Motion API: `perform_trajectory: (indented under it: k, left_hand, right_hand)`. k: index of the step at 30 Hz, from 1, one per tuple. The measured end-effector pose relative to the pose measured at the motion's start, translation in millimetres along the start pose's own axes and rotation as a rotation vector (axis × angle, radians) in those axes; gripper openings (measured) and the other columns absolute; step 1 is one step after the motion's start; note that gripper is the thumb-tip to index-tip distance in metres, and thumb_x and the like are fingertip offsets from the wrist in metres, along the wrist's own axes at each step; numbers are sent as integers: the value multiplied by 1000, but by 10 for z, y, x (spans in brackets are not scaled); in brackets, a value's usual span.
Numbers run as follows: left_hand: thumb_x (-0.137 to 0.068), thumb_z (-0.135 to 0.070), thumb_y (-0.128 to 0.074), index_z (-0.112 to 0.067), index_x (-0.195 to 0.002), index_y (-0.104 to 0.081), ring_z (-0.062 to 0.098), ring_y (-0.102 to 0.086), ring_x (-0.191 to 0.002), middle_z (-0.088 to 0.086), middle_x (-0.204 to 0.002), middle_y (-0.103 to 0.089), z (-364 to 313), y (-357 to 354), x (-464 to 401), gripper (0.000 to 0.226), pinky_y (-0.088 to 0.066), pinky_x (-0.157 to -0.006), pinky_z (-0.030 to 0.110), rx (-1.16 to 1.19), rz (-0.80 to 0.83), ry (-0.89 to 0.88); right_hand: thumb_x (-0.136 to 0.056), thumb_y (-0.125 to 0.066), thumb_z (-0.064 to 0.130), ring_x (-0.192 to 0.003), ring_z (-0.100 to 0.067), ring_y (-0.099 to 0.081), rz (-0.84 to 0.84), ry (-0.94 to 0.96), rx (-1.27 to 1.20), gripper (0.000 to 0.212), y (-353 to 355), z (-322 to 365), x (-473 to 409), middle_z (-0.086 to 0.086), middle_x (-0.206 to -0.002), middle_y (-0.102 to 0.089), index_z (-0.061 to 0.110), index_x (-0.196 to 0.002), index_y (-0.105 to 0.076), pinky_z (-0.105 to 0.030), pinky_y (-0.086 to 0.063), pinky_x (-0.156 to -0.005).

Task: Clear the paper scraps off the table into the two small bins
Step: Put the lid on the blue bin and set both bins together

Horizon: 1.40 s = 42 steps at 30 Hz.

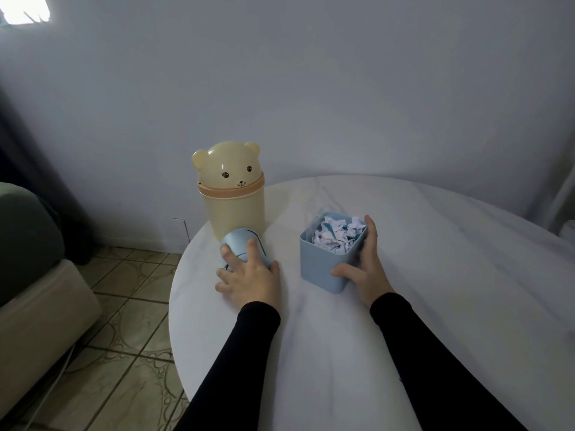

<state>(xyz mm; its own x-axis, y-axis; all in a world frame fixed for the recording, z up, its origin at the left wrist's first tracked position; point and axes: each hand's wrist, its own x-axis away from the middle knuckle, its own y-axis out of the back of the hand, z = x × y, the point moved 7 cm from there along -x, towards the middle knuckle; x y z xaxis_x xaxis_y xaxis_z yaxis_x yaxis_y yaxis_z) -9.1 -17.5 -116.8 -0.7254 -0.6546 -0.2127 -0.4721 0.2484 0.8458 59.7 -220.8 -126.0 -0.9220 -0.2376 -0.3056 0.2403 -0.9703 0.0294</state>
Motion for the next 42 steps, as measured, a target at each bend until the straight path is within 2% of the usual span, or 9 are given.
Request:
perform_trajectory:
  k: [6, 11, 15, 19, 24, 30, 35, 40, 42]
  left_hand:
    - [-83, -36, -58, -33, -130, -41, 36, -43, -114, 5, -145, -18, -38, 93, 78, 51, -30, -102, 43, 396, -8, -1]
    - [-87, -26, -59, -32, -128, -41, 7, -49, -101, 0, -128, -34, -234, 236, 168, 45, -38, -93, 27, 1079, 58, -6]
    - [-77, -43, -56, -36, -125, -39, 17, -50, -110, 4, -131, -45, -343, 134, 62, 51, -42, -97, 38, 1240, 152, 56]
    - [-74, -46, -52, -27, -125, -41, 17, -51, -95, -3, -108, -54, -433, -34, -18, 55, -39, -71, 33, 1349, 304, 219]
    - [-59, -54, -53, -27, -120, -47, 28, -58, -103, 7, -117, -61, -504, -111, -14, 67, -41, -71, 36, 1385, 365, 190]
    - [-67, -42, -65, -33, -123, -43, 2, -62, -91, -5, -112, -60, -696, 191, 67, 61, -50, -76, 19, 1217, 174, -185]
    - [-61, -42, -69, -29, -125, -44, 8, -52, -115, -6, -123, -49, -802, 272, 181, 70, -48, -98, 36, 974, 39, -398]
    - [-61, -44, -66, -27, -123, -46, -15, -43, -106, -9, -116, -46, -863, 321, 257, 67, -33, -89, 0, 818, -31, -549]
    - [-61, -45, -65, -25, -124, -47, -13, -43, -104, -8, -115, -47, -881, 332, 264, 68, -30, -88, -3, 764, -43, -584]
  right_hand:
    - [-44, -69, 29, -139, -6, -26, 31, -4, 6, 119, -36, 12, 12, 16, -148, -16, 45, -138, 2, -17, -31, -107]
    - [-46, -73, 24, -141, -12, -28, 52, -2, -5, 120, -37, 12, 5, 6, -154, -19, 49, -139, -1, -42, -27, -117]
    - [-45, -73, 14, -137, -13, -34, 60, -5, -39, 122, -37, 12, 6, -1, -153, -24, 43, -141, -3, -20, -39, -106]
    - [-41, -72, 21, -136, -16, -36, 67, 4, -55, 124, -42, 28, 17, -1, -152, -26, 41, -143, -5, -16, -41, -101]
    - [-47, -74, 9, -135, -10, -37, 74, -7, -30, 121, -45, 25, 18, 0, -152, -27, 42, -142, -6, -24, -38, -107]
    - [-46, -80, 28, -137, -12, -36, 52, -23, 55, 124, -37, -11, 16, 2, -152, -27, 44, -143, -5, -39, -33, -114]
    - [-52, -85, 30, -139, -12, -34, 30, -36, 114, 124, -28, -83, 6, 6, -153, -26, 41, -147, -6, -45, -35, -112]
    - [-52, -87, 41, -140, -11, -31, 7, -40, 130, 128, -51, -56, 17, 8, -154, -24, 40, -149, -3, -45, -34, -113]
    - [-50, -85, 49, -141, -10, -30, -5, -37, 137, 130, -58, -44, 21, 7, -154, -24, 41, -149, -1, -44, -33, -113]
